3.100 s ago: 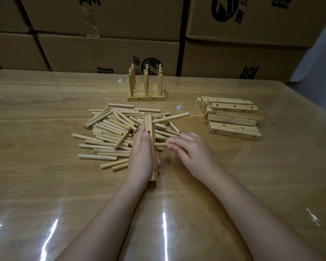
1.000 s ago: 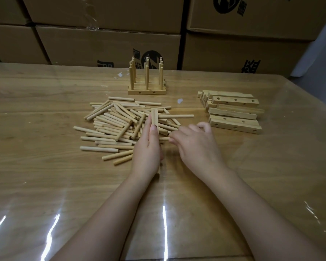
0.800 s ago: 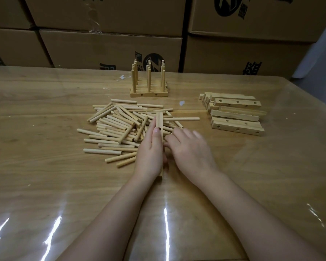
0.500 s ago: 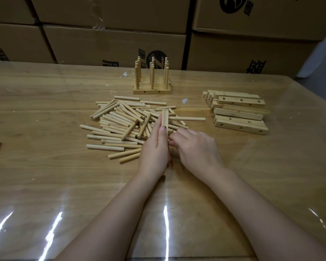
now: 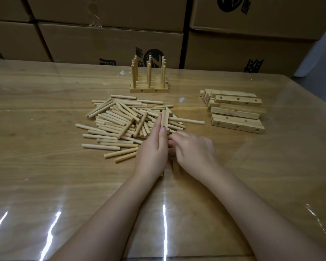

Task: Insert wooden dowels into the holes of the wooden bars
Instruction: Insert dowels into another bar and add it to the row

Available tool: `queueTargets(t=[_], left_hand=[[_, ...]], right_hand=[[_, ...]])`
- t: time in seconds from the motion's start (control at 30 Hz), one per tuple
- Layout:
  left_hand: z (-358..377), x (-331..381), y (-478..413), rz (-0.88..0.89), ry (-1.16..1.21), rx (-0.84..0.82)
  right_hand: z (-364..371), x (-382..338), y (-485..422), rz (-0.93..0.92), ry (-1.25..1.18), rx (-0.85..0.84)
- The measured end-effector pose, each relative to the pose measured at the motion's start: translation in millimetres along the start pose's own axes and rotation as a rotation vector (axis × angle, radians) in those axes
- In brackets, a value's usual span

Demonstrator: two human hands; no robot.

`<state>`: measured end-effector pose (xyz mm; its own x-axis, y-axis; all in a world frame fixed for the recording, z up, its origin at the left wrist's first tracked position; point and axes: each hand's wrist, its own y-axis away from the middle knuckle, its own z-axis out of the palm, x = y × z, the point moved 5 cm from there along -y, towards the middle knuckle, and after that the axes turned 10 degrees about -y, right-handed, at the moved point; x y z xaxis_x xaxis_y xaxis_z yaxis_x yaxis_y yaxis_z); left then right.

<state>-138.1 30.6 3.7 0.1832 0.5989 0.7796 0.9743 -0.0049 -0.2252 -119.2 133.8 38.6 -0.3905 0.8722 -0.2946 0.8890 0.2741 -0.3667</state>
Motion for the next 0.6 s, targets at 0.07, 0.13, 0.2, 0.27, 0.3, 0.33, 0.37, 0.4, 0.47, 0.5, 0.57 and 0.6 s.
queueTargets(t=[0.07,0.13,0.2,0.27,0.3,0.33,0.37,0.4,0.47,0.5,0.57,0.6], left_hand=[[0.4,0.9,0.6,0.018,-0.023,0.003],[0.6,0.8,0.6,0.033,-0.023,0.003],[0.8,-2.2,-1.4,0.017,0.052,-0.007],[-0.8,-3.7,-3.7,-0.022,0.139,-0.013],[-1.7,-3.7,-4.4,-0.043,0.185,-0.014],[-2.3,-4.2,-4.9,-0.056,0.234,-0.011],[-2.5,-5.1,-5.6,-0.06,0.278,-0.005],[-2.8,-6.7,-6.5,-0.061,0.314,0.002],[-2.9,-10.0,-8.8,-0.088,0.369,0.011],[-3.0,-11.1,-9.5,-0.108,0.395,0.016],[-3.7,-10.9,-9.7,-0.12,0.415,0.014],[-3.9,-10.0,-9.0,-0.112,0.403,0.009]], right_hand=[[2.6,4.5,-0.5,0.016,-0.032,-0.017],[4.5,6.8,-0.5,0.042,-0.069,-0.023],[6.7,5.5,0.7,0.051,-0.066,-0.012],[8.2,0.6,0.7,0.031,-0.046,-0.001],[7.5,-2.4,0.8,0.014,-0.028,0.004],[5.7,-5.1,1.0,-0.011,0.001,0.016],[2.4,-7.2,1.6,-0.042,0.043,0.048],[-2.1,-8.4,2.0,-0.07,0.083,0.094],[-9.2,-7.5,2.2,-0.096,0.136,0.164],[-10.7,-6.1,1.8,-0.097,0.149,0.174],[-10.5,-4.5,0.9,-0.094,0.159,0.162],[-9.2,-4.1,0.3,-0.097,0.159,0.147]])
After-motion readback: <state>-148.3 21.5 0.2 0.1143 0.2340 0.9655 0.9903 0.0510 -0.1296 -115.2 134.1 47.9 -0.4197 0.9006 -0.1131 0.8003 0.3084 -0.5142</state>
